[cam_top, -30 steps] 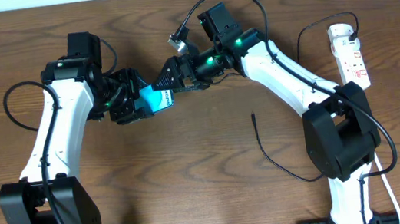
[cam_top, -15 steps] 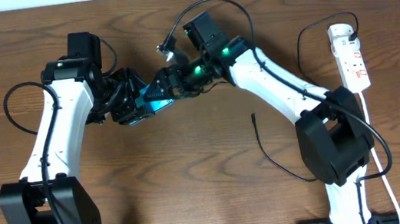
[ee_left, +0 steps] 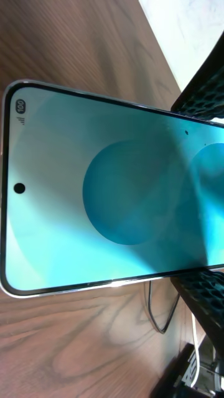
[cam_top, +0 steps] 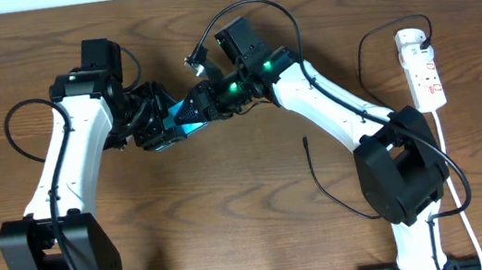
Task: Plug charger to phone and switch on socket
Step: 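Grasp the phone's side edge with the right gripper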
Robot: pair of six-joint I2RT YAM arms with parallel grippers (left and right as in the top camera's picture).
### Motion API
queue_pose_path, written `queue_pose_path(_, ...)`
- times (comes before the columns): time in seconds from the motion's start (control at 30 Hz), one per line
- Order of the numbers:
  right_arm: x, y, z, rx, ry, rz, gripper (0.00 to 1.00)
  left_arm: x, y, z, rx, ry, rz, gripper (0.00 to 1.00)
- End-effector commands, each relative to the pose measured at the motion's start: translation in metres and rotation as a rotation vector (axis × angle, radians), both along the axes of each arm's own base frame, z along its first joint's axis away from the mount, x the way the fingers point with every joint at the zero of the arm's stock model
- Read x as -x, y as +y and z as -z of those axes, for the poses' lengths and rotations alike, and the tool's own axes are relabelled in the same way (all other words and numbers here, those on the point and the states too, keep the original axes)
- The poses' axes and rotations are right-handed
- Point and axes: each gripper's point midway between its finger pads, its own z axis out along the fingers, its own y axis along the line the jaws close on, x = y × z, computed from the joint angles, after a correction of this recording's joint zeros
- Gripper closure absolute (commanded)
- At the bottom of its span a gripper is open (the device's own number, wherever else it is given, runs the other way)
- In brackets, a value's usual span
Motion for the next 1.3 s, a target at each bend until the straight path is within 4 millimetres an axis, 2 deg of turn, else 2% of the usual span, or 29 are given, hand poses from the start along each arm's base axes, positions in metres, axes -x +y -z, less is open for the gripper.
queue_pose_path(0.0, -0.003, 0.002, -0.004, -0.010, -0.014, -0.005, 0.58, 0.000, -0.001, -0.002, 0.022, 0.009, -0.010, 0.93)
queue_pose_path(0.37, -0.002, 0.001, -0.002, 0.005, -0.005, 0.003, 0.64, 0.004, -0.001, -0.002, 0.022, 0.015, 0.007, 0.93)
queue_pose_path(0.8, -0.005, -0.003, 0.005, 0.049, 0.017, 0.040, 0.61, 0.003, 0.005, 0.002, -0.023, 0.003, 0.019, 0.93)
queue_pose_path(1.0, -0.006, -0.003, 0.007, 0.062, 0.037, 0.062, 0.64, 0.003, 0.006, 0.003, -0.032, 0.002, 0.022, 0.93)
queue_pose_path(1.27, -0.002, 0.004, 0.010, 0.081, 0.025, 0.064, 0.62, 0.004, 0.007, 0.004, -0.047, 0.003, 0.029, 0.93)
